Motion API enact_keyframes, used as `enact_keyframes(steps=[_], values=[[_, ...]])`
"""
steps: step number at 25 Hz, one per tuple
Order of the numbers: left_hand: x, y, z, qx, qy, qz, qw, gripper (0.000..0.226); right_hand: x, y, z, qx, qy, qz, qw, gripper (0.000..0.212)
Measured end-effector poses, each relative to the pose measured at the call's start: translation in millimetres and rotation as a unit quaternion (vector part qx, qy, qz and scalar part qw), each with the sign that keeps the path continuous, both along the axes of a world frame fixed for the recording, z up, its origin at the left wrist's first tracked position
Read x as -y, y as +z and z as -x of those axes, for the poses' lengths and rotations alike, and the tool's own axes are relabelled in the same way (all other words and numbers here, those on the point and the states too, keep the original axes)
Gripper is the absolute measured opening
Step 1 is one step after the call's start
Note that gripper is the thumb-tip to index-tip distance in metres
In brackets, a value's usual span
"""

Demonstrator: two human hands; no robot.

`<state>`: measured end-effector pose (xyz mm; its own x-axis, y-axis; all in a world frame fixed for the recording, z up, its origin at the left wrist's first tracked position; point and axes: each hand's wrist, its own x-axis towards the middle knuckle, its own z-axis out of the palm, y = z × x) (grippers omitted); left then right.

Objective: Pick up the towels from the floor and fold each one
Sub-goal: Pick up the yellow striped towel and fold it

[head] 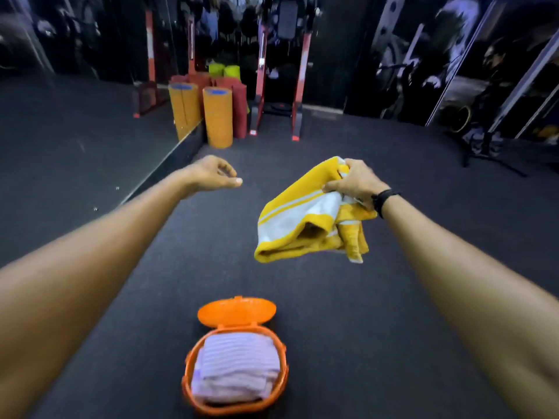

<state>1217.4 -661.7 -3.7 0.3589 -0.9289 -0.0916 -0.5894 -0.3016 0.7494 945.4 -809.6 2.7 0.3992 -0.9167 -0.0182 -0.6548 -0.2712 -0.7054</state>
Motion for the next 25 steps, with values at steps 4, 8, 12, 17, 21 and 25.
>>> enact_keyframes(steps=[4, 8, 12, 17, 21, 25], values=[[6, -56, 2, 0.005, -0.014, -0.081, 0.997, 0.031, 21, -69, 10, -0.066, -0.039, -0.033, 0.997, 0.058], [10, -119, 2, 0.004, -0.004, -0.157, 0.988, 0.033, 40, -157, 11, -0.139, -0.041, -0.068, 0.987, 0.051], [8, -178, 1, 0.001, 0.008, -0.194, 0.981, 0.038, 35, -239, -7, -0.222, 0.008, -0.064, 0.973, 0.047], [-13, -302, -12, -0.010, -0.021, -0.284, 0.958, 0.038, -7, -370, -42, -0.219, 0.118, -0.174, 0.953, 0.045], [-38, -437, -23, 0.025, -0.065, -0.292, 0.954, 0.042, -13, -479, -47, -0.135, 0.141, -0.277, 0.941, 0.034], [-58, -611, -7, 0.129, -0.172, -0.350, 0.911, 0.086, -26, -635, -44, -0.245, 0.202, -0.264, 0.911, 0.097]])
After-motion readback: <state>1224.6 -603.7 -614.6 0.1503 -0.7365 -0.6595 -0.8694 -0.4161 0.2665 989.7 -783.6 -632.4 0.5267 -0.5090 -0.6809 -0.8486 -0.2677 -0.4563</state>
